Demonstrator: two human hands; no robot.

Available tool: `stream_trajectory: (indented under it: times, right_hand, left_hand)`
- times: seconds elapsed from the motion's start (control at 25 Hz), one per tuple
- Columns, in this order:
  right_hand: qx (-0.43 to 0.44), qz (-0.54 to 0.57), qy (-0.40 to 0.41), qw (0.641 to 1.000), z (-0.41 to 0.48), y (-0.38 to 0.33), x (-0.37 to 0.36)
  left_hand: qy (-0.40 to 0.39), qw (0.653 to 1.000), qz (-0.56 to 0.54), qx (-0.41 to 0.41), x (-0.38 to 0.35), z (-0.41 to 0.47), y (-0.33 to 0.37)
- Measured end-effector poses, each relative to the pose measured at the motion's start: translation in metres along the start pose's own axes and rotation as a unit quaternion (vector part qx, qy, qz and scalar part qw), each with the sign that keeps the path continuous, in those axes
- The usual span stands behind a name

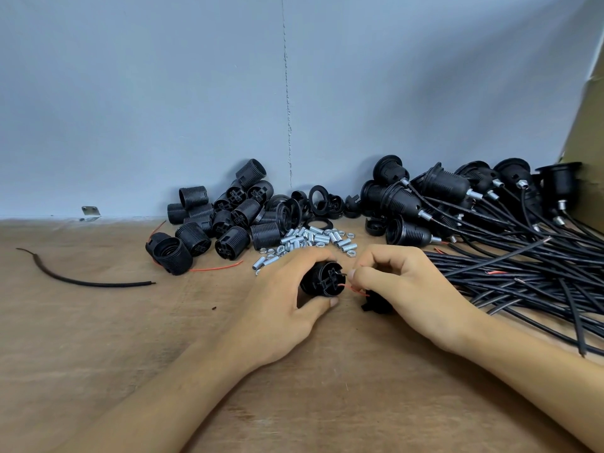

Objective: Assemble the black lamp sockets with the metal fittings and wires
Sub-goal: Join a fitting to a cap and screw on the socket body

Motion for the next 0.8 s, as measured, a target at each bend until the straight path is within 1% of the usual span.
stream_trajectory:
  times: [0.24, 0.48, 0.8]
  right_hand:
    - [-0.011, 0.018, -0.009, 1.0, -0.0007, 0.0, -0.0022]
    - [-0.019, 0.014, -0.002, 1.0, -0.0006, -0.0004, -0.0018]
    - [-0.025, -0.007, 0.016, 1.0, -0.0024, 0.0021, -0.0017]
  left_hand:
    - [0.012, 1.0, 0.001, -0.017, 0.0027, 0.0004, 0.0041]
    - [0.022, 0.999, 0.011, -0.045, 0.005, -0.0004, 0.0098]
    - [0.032, 0.998, 0.039, -0.039, 0.0052, -0.0015, 0.0062]
Point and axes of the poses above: each hand's wrist, its own z-axis towards the middle knuckle, its own x-axis out of the back of the hand, y = z × x, the point moved 10 cm from there along z, towards the middle knuckle, and after that the axes turned 4 degrees about y, right-handed, at the moved point
